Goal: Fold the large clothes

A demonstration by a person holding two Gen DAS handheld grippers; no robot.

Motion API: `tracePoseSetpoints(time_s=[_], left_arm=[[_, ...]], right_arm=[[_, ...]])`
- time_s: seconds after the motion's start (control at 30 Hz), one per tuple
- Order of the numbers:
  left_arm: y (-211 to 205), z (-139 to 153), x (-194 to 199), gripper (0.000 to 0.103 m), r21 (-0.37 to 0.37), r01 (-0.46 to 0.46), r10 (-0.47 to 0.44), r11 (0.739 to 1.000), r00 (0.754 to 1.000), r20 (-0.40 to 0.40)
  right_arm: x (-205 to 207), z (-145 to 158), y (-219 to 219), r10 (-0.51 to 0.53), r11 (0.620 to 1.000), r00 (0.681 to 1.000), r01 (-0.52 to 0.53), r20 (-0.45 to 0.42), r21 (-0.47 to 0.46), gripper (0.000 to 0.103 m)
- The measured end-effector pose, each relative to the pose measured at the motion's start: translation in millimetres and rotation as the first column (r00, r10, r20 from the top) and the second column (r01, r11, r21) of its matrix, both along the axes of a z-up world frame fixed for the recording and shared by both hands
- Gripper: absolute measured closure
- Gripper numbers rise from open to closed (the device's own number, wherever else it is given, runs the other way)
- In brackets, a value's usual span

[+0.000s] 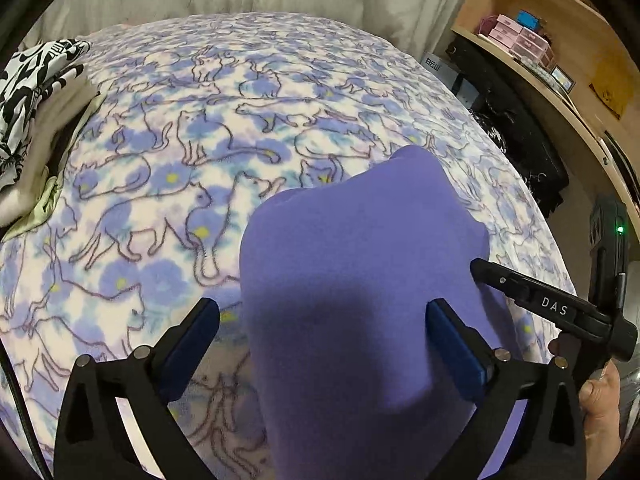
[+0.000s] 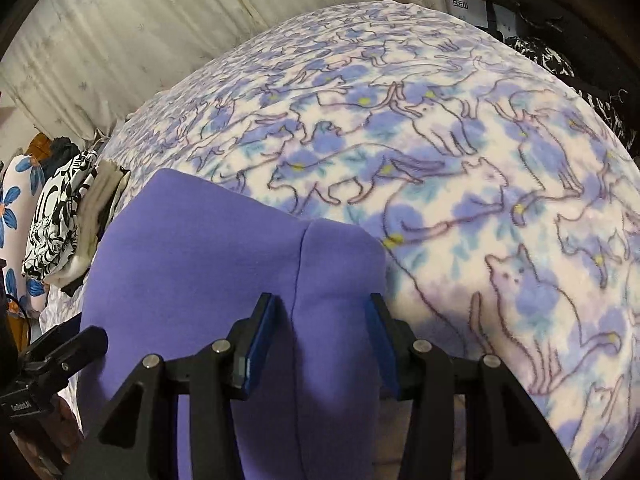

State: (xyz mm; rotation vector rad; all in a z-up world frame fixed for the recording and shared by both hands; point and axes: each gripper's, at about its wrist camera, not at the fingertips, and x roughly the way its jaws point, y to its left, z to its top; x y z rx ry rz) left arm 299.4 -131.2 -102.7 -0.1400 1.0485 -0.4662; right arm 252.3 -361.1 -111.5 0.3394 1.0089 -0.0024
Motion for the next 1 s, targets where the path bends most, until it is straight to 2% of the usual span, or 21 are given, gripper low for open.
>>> tracePoseSetpoints(time_s=[0.17, 0.43, 0.6, 0.77, 1.0], left_arm=[[5.0, 1.5, 0.7, 0.0, -0.004, -0.013, 0.013, 1.0, 0.999, -0.031], [5.9, 12.5, -15.7, 0.0, 0.043, 0.002, 0.0, 0.999, 0.999, -0.046], [14.5, 17.2, -35.2, 0.0, 0.028, 0.01, -0.009, 1.0, 0.998, -0.064], [31.6, 17.3, -55.3, 0.0, -0.014, 0.018, -0.02, 1.0, 0.994, -0.108], [51.3, 28.8, -87.3, 0.0, -0.08, 0.03, -0.034, 0.996, 0.998, -0.048]], right_arm=[[-4.2, 6.2, 2.1, 0.004, 1.0, 1.0, -0.004, 0.004, -0.01, 0.056], [-30.5, 26.7, 4.7, 0.02, 0.999, 1.0, -0.02, 0.006, 0.029, 0.053], [-60.1, 37.5, 8.9, 0.043, 0.998, 0.999, -0.044, 0.007, 0.045, 0.028], [-92.1, 44.8, 9.4, 0.069, 0.996, 0.997, -0.07, 0.016, 0.05, 0.019], [-118.6, 45.9, 4.9, 0.119, 0.989, 0.993, -0.121, 0.029, 0.083, 0.002]])
